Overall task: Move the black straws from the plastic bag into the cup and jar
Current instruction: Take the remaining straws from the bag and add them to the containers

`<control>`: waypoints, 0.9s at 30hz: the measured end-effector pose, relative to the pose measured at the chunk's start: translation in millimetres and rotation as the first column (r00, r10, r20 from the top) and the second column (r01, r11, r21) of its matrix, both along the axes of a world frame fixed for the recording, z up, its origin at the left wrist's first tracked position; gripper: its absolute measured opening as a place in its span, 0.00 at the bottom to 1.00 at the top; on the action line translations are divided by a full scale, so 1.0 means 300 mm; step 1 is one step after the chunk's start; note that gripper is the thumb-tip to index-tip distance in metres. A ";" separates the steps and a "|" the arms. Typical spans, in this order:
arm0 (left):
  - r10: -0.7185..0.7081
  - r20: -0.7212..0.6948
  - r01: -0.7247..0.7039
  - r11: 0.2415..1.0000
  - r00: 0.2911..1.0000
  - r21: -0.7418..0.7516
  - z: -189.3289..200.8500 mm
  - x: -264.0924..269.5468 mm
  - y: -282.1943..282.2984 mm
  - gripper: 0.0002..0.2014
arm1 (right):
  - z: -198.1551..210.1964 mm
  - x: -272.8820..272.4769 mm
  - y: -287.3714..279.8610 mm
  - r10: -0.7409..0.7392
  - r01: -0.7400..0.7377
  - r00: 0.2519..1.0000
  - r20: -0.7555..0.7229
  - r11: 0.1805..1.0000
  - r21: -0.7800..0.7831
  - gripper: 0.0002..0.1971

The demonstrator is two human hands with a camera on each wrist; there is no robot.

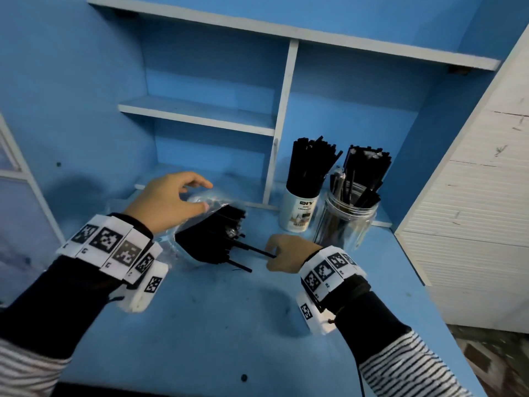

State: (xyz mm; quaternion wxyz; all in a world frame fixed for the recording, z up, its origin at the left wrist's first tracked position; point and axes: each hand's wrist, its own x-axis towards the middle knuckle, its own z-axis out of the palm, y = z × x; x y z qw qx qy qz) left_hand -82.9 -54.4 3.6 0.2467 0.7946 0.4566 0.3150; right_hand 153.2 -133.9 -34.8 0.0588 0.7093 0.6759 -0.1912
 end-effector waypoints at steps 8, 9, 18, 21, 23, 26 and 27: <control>-0.039 -0.087 0.033 0.996 0.995 -0.077 -0.059 -0.040 0.016 0.17 | 0.008 -0.040 0.034 0.006 0.026 0.987 -0.162 0.981 0.190 0.07; -0.029 -0.056 0.024 0.996 0.998 -0.082 -0.065 -0.043 0.018 0.17 | 0.010 -0.054 0.036 0.010 0.009 0.991 -0.130 0.990 0.143 0.12; 0.009 0.096 -0.006 0.999 0.995 -0.034 -0.045 -0.043 0.007 0.18 | 0.018 -0.089 0.060 0.089 -0.036 0.972 -0.217 0.971 0.236 0.08; 0.017 0.094 -0.015 1.000 0.995 -0.024 -0.045 -0.026 0.003 0.18 | 0.054 -0.112 0.069 0.178 -0.030 0.929 -0.323 0.909 0.416 0.06; 0.024 0.111 -0.023 1.000 0.994 -0.015 -0.042 -0.009 -0.003 0.18 | 0.055 -0.137 0.086 0.214 0.000 0.895 -0.392 0.877 0.480 0.09; 0.017 0.137 -0.016 1.000 0.990 -0.011 -0.039 0.016 -0.013 0.19 | 0.043 -0.187 0.119 0.278 -0.060 0.884 -0.376 0.866 0.497 0.13; 0.013 0.141 -0.012 1.000 0.990 -0.012 -0.038 0.022 -0.016 0.19 | 0.036 -0.204 0.132 0.295 -0.099 0.889 -0.350 0.870 0.483 0.15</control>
